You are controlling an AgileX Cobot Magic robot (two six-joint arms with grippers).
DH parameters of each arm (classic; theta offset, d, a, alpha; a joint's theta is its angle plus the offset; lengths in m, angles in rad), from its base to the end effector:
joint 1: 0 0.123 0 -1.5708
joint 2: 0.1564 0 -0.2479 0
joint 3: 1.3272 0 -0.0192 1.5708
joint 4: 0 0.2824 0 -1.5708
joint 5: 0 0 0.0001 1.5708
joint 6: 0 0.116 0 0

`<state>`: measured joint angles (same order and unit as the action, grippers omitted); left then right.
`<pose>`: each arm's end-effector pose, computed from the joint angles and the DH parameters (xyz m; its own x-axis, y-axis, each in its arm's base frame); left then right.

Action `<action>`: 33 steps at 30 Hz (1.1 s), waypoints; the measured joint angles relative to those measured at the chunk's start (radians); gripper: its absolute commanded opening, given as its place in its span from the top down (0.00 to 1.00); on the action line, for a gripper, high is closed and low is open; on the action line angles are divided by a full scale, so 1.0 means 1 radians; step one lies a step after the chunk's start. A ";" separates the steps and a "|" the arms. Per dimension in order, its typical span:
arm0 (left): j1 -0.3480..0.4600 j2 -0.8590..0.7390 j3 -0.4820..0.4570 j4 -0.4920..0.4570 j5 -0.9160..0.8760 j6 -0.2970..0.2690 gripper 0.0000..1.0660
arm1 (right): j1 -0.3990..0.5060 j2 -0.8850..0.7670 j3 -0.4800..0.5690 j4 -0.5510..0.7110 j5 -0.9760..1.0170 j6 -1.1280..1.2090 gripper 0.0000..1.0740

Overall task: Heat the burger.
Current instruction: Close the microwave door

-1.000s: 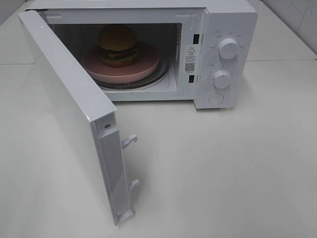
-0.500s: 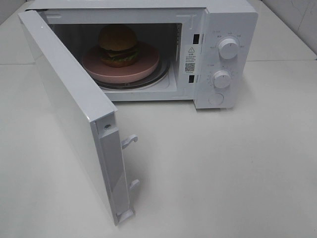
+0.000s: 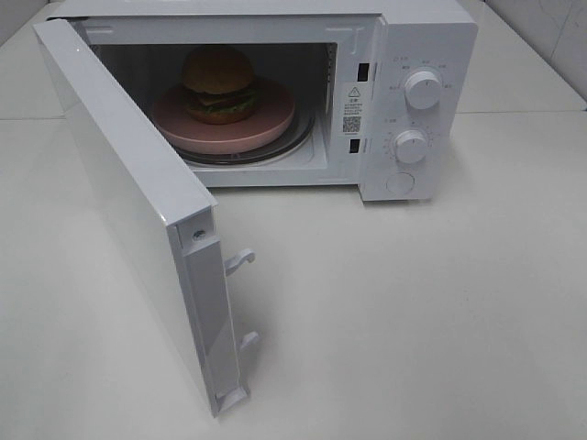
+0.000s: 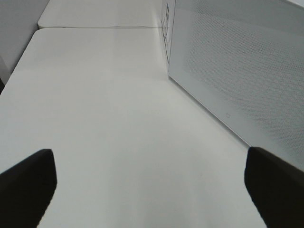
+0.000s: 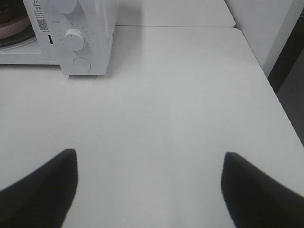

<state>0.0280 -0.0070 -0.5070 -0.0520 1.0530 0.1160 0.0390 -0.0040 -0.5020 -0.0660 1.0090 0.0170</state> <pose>0.0812 -0.0030 0.2848 -0.4330 0.0779 -0.8980 0.0519 0.9968 0.0615 0.0845 -0.0032 0.2876 -0.4029 -0.0339 -0.9146 0.0048 0.9992 -0.0391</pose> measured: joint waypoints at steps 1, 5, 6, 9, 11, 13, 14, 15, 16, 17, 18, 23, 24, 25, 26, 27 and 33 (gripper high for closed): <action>0.000 0.000 0.000 0.000 0.000 0.000 0.02 | 0.000 0.000 0.000 0.000 -0.001 0.000 0.44; 0.000 0.000 0.000 0.000 0.000 0.000 0.02 | 0.000 0.000 0.000 0.000 -0.002 0.000 0.53; 0.000 0.000 0.000 0.000 0.000 0.000 0.02 | 0.000 0.000 0.000 0.000 -0.002 0.000 0.53; 0.000 0.000 0.000 0.000 0.000 0.000 0.02 | 0.000 0.000 0.000 0.000 -0.002 0.000 0.53; 0.000 0.000 0.000 0.000 0.000 0.000 0.02 | 0.000 0.000 0.000 0.000 -0.002 0.000 0.53; 0.000 0.000 0.000 0.000 0.000 0.000 0.02 | 0.000 0.000 0.000 0.000 -0.002 0.000 0.53; 0.000 0.000 0.000 0.000 0.000 0.000 0.02 | 0.000 0.000 0.000 0.000 -0.002 0.000 0.53; 0.000 0.000 0.000 0.000 0.000 0.000 0.02 | 0.000 0.000 0.000 0.000 -0.002 0.000 0.53; 0.000 0.000 0.000 0.000 0.000 0.000 0.02 | 0.000 0.000 0.000 0.000 -0.002 0.000 0.53; 0.000 0.000 0.000 0.000 0.000 0.000 0.02 | 0.000 0.000 0.000 0.000 -0.002 0.000 0.53; 0.000 0.000 0.000 0.000 0.000 0.000 0.02 | 0.000 0.000 0.000 0.000 -0.002 0.000 0.53; 0.000 0.000 0.000 0.004 0.000 0.000 0.02 | 0.000 0.000 0.000 0.000 -0.002 0.000 0.53; 0.000 0.000 0.000 0.004 0.000 0.000 0.02 | 0.000 0.000 0.000 0.000 -0.002 0.000 0.53; 0.000 0.000 0.000 0.009 0.000 0.000 0.02 | 0.000 0.000 0.000 0.000 -0.002 0.000 0.53; 0.000 0.000 0.000 0.027 0.000 0.000 0.02 | 0.000 0.000 0.000 0.000 -0.002 0.000 0.53; 0.000 0.000 0.000 0.027 0.000 0.000 0.02 | 0.000 0.000 0.000 0.000 -0.002 0.000 0.53; 0.000 0.004 -0.017 0.042 -0.014 -0.004 0.02 | 0.000 0.000 0.000 0.000 -0.002 0.000 0.53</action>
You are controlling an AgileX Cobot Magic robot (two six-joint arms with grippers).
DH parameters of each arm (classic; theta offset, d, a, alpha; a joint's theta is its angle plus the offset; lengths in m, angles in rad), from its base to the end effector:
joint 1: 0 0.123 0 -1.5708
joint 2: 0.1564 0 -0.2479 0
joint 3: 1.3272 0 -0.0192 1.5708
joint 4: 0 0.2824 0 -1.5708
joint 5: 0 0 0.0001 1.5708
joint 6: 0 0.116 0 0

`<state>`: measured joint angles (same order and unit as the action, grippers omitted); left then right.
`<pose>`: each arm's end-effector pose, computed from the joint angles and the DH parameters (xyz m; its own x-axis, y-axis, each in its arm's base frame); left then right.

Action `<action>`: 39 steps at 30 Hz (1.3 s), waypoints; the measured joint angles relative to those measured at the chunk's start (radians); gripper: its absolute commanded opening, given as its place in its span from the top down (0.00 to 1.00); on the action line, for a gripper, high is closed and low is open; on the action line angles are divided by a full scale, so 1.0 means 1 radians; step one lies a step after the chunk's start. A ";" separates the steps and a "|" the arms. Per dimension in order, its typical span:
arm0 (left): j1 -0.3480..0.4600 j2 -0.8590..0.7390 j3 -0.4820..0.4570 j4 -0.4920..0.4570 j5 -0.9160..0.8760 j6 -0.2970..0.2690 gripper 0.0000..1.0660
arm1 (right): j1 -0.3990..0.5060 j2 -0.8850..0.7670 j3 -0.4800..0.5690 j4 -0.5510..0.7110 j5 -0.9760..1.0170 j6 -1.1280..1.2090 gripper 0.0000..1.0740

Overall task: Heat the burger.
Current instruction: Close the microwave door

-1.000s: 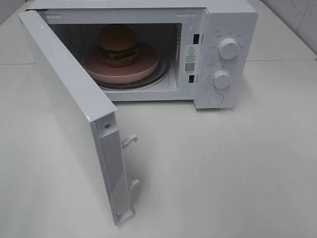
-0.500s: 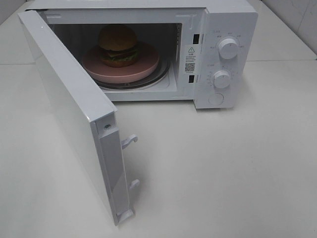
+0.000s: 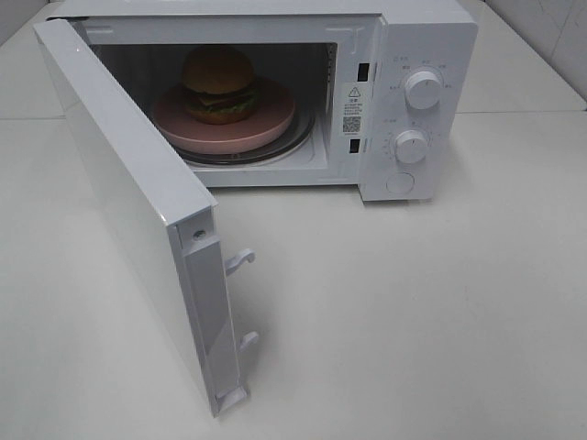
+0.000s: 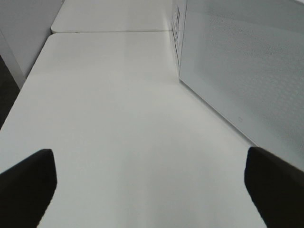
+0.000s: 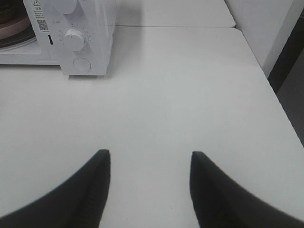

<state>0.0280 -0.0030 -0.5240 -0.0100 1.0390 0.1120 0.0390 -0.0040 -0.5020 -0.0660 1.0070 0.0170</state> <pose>0.0804 0.0012 0.2914 -0.4118 0.0952 -0.9063 0.0239 0.9953 0.0937 0.0846 -0.0032 0.2879 -0.4010 -0.0339 -0.9154 0.0048 0.9992 -0.0391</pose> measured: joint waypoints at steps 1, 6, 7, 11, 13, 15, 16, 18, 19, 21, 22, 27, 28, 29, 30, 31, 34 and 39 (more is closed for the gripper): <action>0.000 0.009 -0.009 0.000 -0.011 0.000 0.02 | 0.000 0.000 0.000 0.000 0.000 0.000 0.53; 0.000 0.111 -0.022 0.000 -0.130 0.011 0.03 | 0.000 0.000 0.000 0.000 0.000 0.000 0.53; 0.000 0.162 -0.022 0.000 -0.192 0.021 0.04 | 0.000 0.000 0.000 0.000 0.000 0.000 0.53; 0.000 0.244 -0.015 0.001 -0.313 0.044 0.09 | 0.000 0.000 0.000 0.000 0.000 0.000 0.53; 0.000 0.314 0.016 0.001 -0.470 0.066 0.20 | 0.000 0.000 0.000 0.000 0.000 0.000 0.53; 0.000 0.358 0.049 0.001 -0.566 0.076 0.27 | 0.000 0.000 0.000 0.000 0.000 0.000 0.53; 0.000 0.381 0.063 0.001 -0.609 0.079 0.44 | 0.000 0.000 0.000 0.000 0.000 0.000 0.53; 0.000 0.403 0.081 0.001 -0.660 0.080 0.55 | 0.000 0.000 0.000 0.000 0.000 0.000 0.53; 0.000 0.441 0.113 0.000 -0.751 0.080 0.78 | 0.000 0.000 0.000 0.000 0.000 0.000 0.53; 0.000 0.462 0.131 -0.003 -0.799 0.080 0.91 | 0.000 0.000 0.000 0.000 0.000 0.000 0.53; 0.000 0.496 0.161 -0.008 -0.886 0.080 0.99 | 0.000 0.000 0.000 0.000 0.000 0.000 0.53; 0.000 0.556 0.200 -0.015 -1.009 0.080 1.00 | 0.000 0.000 0.000 0.000 0.000 0.000 0.53; 0.000 0.584 0.205 -0.018 -1.050 0.080 1.00 | 0.000 0.000 0.000 0.000 0.000 0.000 0.53; 0.000 0.584 0.205 -0.018 -1.050 0.080 1.00 | 0.000 0.000 0.000 0.000 0.000 0.000 0.53; 0.000 0.594 0.205 -0.019 -1.066 0.080 1.00 | 0.000 0.000 0.000 0.000 0.000 0.000 0.53; 0.000 0.618 0.205 -0.025 -1.088 0.080 1.00 | 0.000 0.000 0.000 0.000 0.000 0.000 0.53; 0.000 0.656 0.205 -0.047 -1.102 0.079 1.00 | 0.000 0.000 0.000 0.000 0.000 0.000 0.53; 0.000 0.711 0.205 -0.078 -1.131 0.076 1.00 | 0.000 0.000 0.000 0.000 0.000 0.000 0.53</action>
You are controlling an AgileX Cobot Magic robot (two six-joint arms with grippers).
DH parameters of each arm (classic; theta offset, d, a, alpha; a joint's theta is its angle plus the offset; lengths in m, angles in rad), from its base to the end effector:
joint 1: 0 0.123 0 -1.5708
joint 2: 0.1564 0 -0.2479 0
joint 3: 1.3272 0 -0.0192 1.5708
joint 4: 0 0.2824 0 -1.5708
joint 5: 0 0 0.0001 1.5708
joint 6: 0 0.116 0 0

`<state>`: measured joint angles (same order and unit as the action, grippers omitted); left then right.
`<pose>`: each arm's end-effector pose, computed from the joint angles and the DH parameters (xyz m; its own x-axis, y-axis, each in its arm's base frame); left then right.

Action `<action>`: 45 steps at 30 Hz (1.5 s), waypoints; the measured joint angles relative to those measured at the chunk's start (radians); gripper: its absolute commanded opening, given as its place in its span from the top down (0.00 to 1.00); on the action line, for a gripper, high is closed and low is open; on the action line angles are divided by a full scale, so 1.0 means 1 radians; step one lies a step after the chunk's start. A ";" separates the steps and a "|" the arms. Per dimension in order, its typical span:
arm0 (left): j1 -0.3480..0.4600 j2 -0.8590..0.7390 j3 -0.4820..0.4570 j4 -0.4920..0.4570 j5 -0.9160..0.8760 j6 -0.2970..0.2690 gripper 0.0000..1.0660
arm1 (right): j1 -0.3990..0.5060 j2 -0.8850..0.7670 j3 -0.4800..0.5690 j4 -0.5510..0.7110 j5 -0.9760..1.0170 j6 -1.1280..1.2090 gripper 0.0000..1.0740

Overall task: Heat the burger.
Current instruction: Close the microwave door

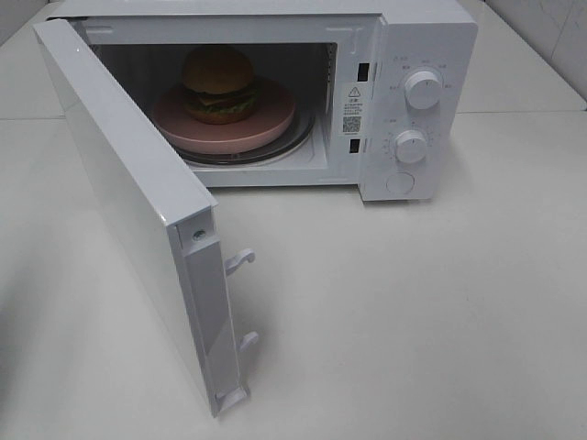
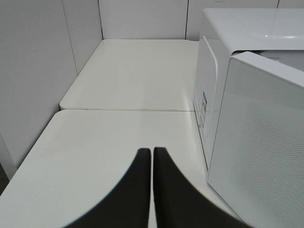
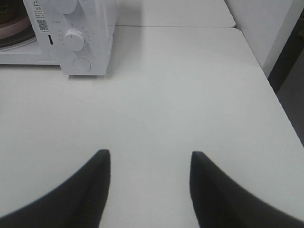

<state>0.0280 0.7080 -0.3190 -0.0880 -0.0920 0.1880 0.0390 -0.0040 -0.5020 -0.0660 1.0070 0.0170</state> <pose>0.2277 0.0073 0.2217 -0.2111 0.0943 -0.9729 -0.0148 0.9949 0.0997 0.0846 -0.0032 0.2879 -0.4010 -0.0339 -0.9154 0.0048 0.9992 -0.0391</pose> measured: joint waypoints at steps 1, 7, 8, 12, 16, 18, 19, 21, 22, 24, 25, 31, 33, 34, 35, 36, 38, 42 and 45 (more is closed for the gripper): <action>0.000 0.000 0.000 0.000 0.000 0.000 1.00 | 0.000 0.000 0.000 0.000 0.000 0.000 0.53; 0.000 0.094 0.000 0.026 -0.102 -0.050 1.00 | 0.000 0.000 0.000 0.000 0.000 0.000 0.53; 0.000 0.109 0.000 0.053 -0.120 -0.080 1.00 | 0.000 0.000 0.000 0.000 0.000 0.000 0.53; 0.000 0.152 0.002 0.153 -0.179 -0.178 1.00 | 0.000 0.000 0.000 0.000 0.000 0.000 0.53; 0.000 0.250 0.003 0.301 -0.306 -0.334 1.00 | 0.000 0.000 0.000 0.000 0.000 0.000 0.53; 0.000 0.270 0.003 0.317 -0.332 -0.353 1.00 | 0.000 0.000 0.000 0.000 0.000 0.000 0.53; 0.000 0.323 0.003 0.349 -0.395 -0.390 1.00 | 0.000 0.000 0.000 0.000 0.000 0.000 0.53; 0.000 0.373 0.003 0.373 -0.460 -0.405 1.00 | 0.000 0.000 0.000 0.000 0.000 0.000 0.53; 0.000 0.392 0.003 0.386 -0.481 -0.408 1.00 | 0.000 0.000 0.000 0.000 0.000 0.000 0.53; 0.000 0.435 0.003 0.404 -0.520 -0.413 1.00 | 0.000 0.000 0.000 0.000 0.000 0.000 0.53; 0.000 0.451 0.003 0.413 -0.536 -0.413 1.00 | 0.000 0.000 0.000 0.000 0.000 0.000 0.53; 0.000 0.549 0.003 0.446 -0.620 -0.410 1.00 | 0.000 0.000 0.000 0.000 0.000 0.000 0.53; 0.000 0.582 0.003 0.447 -0.661 -0.397 1.00 | 0.000 0.000 0.000 0.000 0.000 0.000 0.53; 0.000 0.602 0.003 0.447 -0.681 -0.391 1.00 | 0.000 0.000 0.000 0.000 0.000 0.000 0.53; 0.000 0.602 0.003 0.447 -0.681 -0.391 1.00 | 0.000 0.000 0.000 0.000 0.000 0.000 0.53; 0.000 0.639 0.002 0.458 -0.719 -0.386 1.00 | 0.000 0.000 0.000 0.000 0.000 0.000 0.53; 0.000 0.659 0.002 0.467 -0.732 -0.385 1.00 | 0.000 0.000 0.000 0.000 0.000 0.000 0.53; -0.039 0.719 0.002 0.499 -0.799 -0.366 1.00 | 0.000 0.000 0.000 0.000 0.000 0.000 0.53; -0.084 0.745 -0.001 0.499 -0.816 -0.333 1.00 | 0.000 0.000 0.000 0.000 0.000 0.000 0.53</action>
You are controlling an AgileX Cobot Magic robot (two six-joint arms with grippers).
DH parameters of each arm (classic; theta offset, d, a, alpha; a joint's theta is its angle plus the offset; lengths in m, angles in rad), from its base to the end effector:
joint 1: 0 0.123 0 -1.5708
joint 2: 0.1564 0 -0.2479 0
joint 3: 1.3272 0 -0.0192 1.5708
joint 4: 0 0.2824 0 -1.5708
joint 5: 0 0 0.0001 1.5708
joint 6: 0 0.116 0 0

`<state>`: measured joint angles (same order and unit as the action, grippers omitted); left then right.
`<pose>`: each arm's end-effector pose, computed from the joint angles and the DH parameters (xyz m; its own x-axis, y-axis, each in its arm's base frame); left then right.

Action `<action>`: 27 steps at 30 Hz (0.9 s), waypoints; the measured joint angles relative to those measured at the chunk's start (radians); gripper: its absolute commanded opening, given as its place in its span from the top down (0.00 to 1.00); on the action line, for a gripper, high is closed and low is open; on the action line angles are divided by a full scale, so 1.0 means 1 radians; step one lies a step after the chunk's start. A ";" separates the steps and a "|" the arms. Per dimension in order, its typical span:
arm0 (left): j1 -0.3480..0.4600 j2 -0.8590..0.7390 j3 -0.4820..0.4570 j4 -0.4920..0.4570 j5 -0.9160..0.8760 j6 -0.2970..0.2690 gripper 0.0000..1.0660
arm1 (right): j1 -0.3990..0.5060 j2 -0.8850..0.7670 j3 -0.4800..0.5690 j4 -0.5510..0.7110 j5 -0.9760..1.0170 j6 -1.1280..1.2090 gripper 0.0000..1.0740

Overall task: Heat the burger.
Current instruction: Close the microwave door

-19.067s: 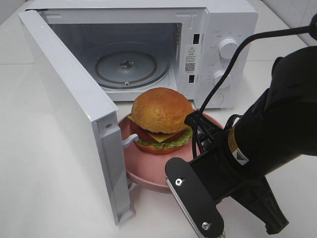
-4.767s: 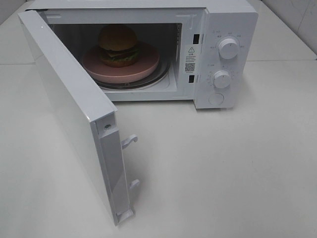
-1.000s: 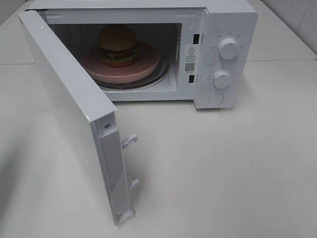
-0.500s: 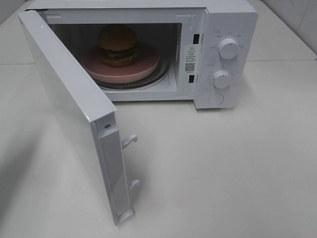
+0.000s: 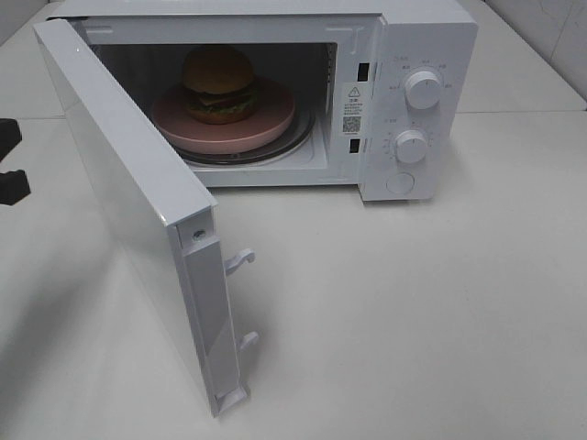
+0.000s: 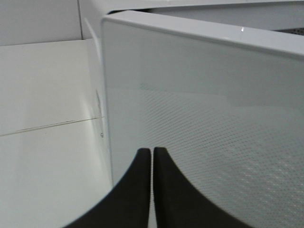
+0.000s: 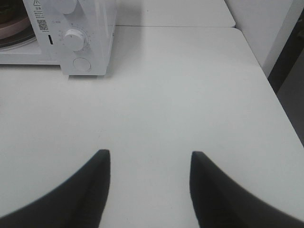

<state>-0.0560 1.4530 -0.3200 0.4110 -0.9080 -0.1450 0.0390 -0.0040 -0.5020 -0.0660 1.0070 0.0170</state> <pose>0.2735 -0.0519 0.1161 -0.1356 0.1186 -0.9836 0.3809 0.9227 0.0587 0.0846 -0.0032 0.2879 -0.4010 -0.0339 -0.9154 0.0048 0.9992 -0.0391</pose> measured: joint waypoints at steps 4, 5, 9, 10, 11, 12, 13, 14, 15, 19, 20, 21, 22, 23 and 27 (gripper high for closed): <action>-0.048 0.052 -0.020 -0.032 -0.007 0.041 1.00 | 0.000 0.000 0.000 0.000 0.000 0.000 0.53; -0.048 0.052 -0.020 -0.032 -0.007 0.041 1.00 | 0.000 0.000 0.000 0.000 0.000 0.000 0.53; -0.073 0.091 -0.037 -0.050 -0.011 0.045 1.00 | 0.000 0.000 0.000 0.000 0.000 0.000 0.53; -0.073 0.091 -0.037 -0.050 -0.011 0.045 1.00 | 0.000 0.000 0.000 0.000 0.000 0.000 0.53; -0.081 0.098 -0.039 -0.056 -0.015 0.046 1.00 | 0.000 0.000 0.000 0.000 0.000 0.000 0.53; -0.093 0.112 -0.041 -0.067 -0.027 0.048 1.00 | 0.000 0.000 0.000 0.000 0.000 0.000 0.53; -0.093 0.112 -0.041 -0.067 -0.027 0.048 1.00 | 0.000 0.000 0.000 0.000 0.000 0.000 0.53; -0.098 0.122 -0.043 -0.072 -0.030 0.048 1.00 | 0.000 0.000 0.000 0.000 0.000 0.000 0.53; -0.107 0.139 -0.048 -0.081 -0.032 0.048 1.00 | 0.000 0.000 0.000 0.000 0.000 0.000 0.53; -0.121 0.162 -0.053 -0.090 -0.043 0.050 1.00 | 0.000 0.000 0.000 0.000 0.000 0.000 0.53; -0.122 0.167 -0.054 -0.090 -0.048 0.050 1.00 | 0.000 0.000 0.000 0.000 0.000 0.000 0.53; -0.125 0.175 -0.056 -0.090 -0.055 0.050 1.00 | 0.000 0.000 0.000 0.000 0.000 0.000 0.53; -0.125 0.175 -0.056 -0.090 -0.055 0.050 1.00 | 0.000 0.000 0.000 0.000 0.000 0.000 0.53; -0.125 0.179 -0.059 -0.090 -0.061 0.050 1.00 | 0.000 0.000 0.000 0.000 0.000 0.000 0.53; -0.125 0.179 -0.060 -0.090 -0.063 0.050 1.00 | 0.000 0.000 0.000 0.000 0.000 0.000 0.53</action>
<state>-0.1810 1.6320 -0.3800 0.3210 -0.9710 -0.0950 0.0390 -0.0040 -0.5020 -0.0660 1.0070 0.0170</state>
